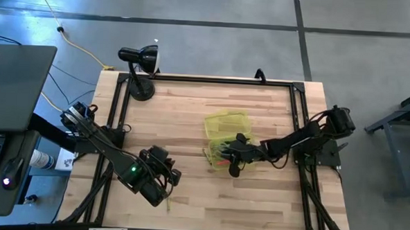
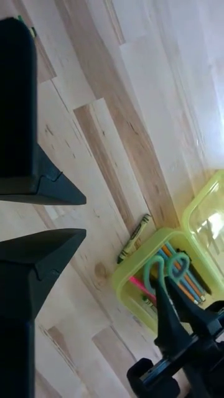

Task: Pick & place school supplies into a supply box
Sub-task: Put the green crayon into the yellow supply box

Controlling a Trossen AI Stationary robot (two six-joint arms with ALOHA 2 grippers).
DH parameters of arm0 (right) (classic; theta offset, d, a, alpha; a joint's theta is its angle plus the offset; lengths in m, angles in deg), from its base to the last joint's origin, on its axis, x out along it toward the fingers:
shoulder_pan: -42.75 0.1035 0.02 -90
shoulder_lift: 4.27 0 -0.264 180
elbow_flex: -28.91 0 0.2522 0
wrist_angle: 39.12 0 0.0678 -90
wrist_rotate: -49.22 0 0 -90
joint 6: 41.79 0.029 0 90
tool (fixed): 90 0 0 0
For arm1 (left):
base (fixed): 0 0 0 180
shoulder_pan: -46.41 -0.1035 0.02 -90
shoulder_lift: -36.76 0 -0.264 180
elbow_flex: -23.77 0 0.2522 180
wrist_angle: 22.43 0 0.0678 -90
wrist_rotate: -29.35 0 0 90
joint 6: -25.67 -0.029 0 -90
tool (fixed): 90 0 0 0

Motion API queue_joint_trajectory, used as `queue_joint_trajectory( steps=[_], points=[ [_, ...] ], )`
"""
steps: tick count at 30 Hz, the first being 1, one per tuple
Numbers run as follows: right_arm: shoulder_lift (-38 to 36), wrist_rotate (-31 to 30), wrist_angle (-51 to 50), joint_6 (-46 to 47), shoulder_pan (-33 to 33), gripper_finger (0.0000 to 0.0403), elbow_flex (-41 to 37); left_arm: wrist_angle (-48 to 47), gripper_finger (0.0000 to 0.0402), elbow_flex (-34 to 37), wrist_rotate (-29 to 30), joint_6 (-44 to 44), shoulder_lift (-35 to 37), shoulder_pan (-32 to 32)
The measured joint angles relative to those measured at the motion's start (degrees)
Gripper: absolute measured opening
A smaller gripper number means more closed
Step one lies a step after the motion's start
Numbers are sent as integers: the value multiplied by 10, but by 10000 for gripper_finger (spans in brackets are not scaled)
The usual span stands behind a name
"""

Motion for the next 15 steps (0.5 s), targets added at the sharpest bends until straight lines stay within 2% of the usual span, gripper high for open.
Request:
queue_joint_trajectory(
  steps=[5,10,15],
  points=[
    [-1,-6,1,0,0,95,0,0,101,0,-13,0,0,0],
    [-20,-2,21,-30,0,107,0,2,101,0,-30,0,0,0],
    [-66,-2,32,-56,0,107,0,30,101,0,-87,-11,-1,0]
  ],
)
